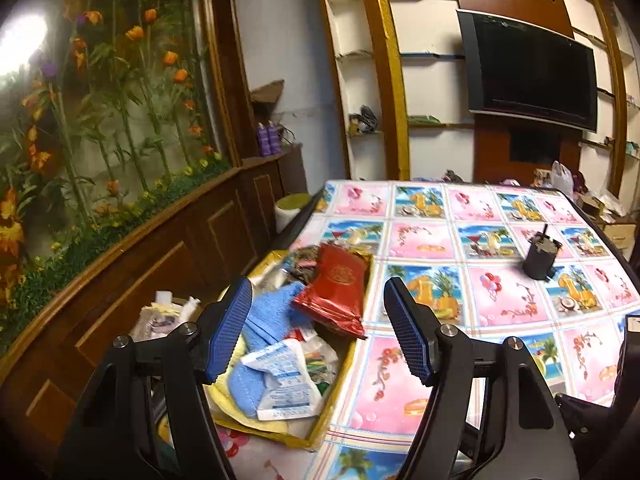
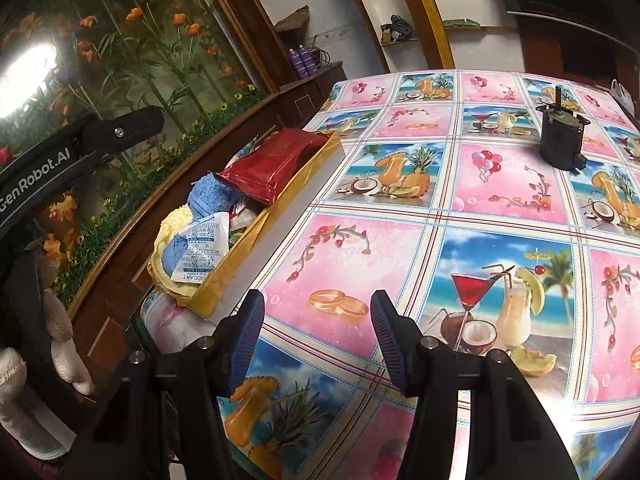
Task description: Organize soft objects
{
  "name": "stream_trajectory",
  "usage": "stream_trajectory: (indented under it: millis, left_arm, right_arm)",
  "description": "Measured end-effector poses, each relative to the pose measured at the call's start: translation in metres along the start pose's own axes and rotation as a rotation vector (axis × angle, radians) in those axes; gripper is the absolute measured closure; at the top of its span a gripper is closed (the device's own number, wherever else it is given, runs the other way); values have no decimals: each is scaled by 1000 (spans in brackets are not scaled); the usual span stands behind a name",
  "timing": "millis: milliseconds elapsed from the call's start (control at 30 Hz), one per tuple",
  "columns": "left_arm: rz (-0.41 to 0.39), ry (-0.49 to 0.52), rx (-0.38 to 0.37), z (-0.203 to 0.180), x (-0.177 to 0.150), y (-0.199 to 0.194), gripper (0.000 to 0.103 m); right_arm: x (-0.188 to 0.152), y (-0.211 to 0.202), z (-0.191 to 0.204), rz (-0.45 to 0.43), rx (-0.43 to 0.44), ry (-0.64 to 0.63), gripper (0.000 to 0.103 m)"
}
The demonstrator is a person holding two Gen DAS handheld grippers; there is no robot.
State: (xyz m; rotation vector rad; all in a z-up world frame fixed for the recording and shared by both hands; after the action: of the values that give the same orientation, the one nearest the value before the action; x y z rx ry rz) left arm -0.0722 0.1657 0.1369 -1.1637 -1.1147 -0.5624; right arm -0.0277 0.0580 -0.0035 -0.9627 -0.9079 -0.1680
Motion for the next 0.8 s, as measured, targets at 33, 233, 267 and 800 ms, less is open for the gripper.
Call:
stream_trajectory:
  millis: [33,233,267,800]
  left_arm:
    - [-27,-1,15,2,1,-4,33]
    - [-183,-29,-59,4,5,-33,1]
    - [-186,-28,-38,5,4,-32,1]
    - [4,-108,-44,11,-11,-7,1]
  right_arm:
    - [0,0,0,2,-1,-1,48]
    - [-1,2,2,5,-3,-7,48]
    - [-1,3,3,6,-2,-7,48]
    - [-9,11,8,38,1,-19,48]
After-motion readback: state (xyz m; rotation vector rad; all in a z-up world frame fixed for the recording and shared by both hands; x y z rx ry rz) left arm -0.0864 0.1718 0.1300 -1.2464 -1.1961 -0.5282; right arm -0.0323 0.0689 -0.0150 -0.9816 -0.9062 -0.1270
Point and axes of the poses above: each gripper's, at about its wrist camera, not at the fingertips, and y roughly the way its jaws point, z to its left, x to its top, the point moved 7 cm from there along y, roughly the way its jaws point, and after that the axes turned 11 degrees about -y, right-handed, at the moved point
